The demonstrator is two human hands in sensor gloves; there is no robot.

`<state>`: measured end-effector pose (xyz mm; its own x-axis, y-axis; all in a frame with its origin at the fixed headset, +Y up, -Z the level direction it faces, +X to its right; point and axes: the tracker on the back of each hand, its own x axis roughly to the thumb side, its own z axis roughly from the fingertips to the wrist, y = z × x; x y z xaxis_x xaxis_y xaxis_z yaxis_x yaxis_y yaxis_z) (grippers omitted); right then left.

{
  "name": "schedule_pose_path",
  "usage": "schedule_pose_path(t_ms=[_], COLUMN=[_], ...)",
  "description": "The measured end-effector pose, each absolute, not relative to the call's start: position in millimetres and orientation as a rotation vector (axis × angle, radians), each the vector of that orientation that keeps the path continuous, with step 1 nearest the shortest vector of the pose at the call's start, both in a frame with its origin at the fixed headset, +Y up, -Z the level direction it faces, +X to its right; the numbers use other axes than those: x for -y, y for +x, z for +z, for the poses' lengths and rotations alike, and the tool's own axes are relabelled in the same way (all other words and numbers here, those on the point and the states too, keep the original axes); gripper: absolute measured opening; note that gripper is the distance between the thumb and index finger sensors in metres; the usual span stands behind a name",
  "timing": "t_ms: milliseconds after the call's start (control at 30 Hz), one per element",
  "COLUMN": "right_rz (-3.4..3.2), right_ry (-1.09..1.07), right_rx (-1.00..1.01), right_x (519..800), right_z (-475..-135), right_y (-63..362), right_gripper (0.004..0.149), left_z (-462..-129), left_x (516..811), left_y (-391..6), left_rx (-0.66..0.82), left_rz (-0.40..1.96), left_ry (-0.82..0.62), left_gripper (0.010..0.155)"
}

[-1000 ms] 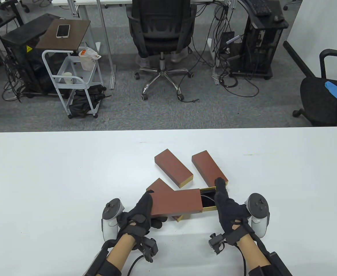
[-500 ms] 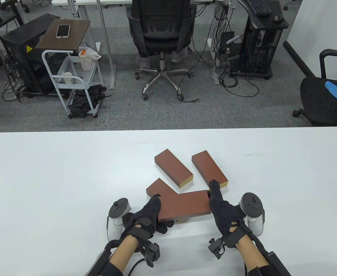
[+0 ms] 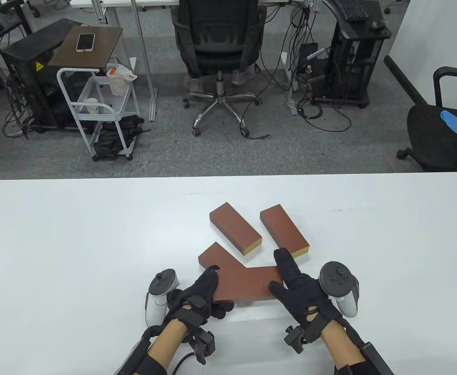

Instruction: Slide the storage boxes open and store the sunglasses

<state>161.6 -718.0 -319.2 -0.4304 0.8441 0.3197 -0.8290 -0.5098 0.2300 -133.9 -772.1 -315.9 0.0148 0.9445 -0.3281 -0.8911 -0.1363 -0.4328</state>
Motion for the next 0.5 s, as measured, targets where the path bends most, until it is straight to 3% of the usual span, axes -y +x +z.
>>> schedule_pose_path(t_ms=[233, 500], right_rz=[2.62, 2.794], right_ry=[0.853, 0.91], right_rx=[0.179, 0.287], right_x=[693, 696], right_z=[-299, -291], right_y=[127, 111], right_gripper=[0.082, 0.077], left_z=[-315, -316], left_x=[772, 774], left_y=[-124, -125], left_rx=[0.174, 0.182], left_rz=[1.53, 1.511], left_ry=[-0.655, -0.641], left_gripper=[0.077, 0.077])
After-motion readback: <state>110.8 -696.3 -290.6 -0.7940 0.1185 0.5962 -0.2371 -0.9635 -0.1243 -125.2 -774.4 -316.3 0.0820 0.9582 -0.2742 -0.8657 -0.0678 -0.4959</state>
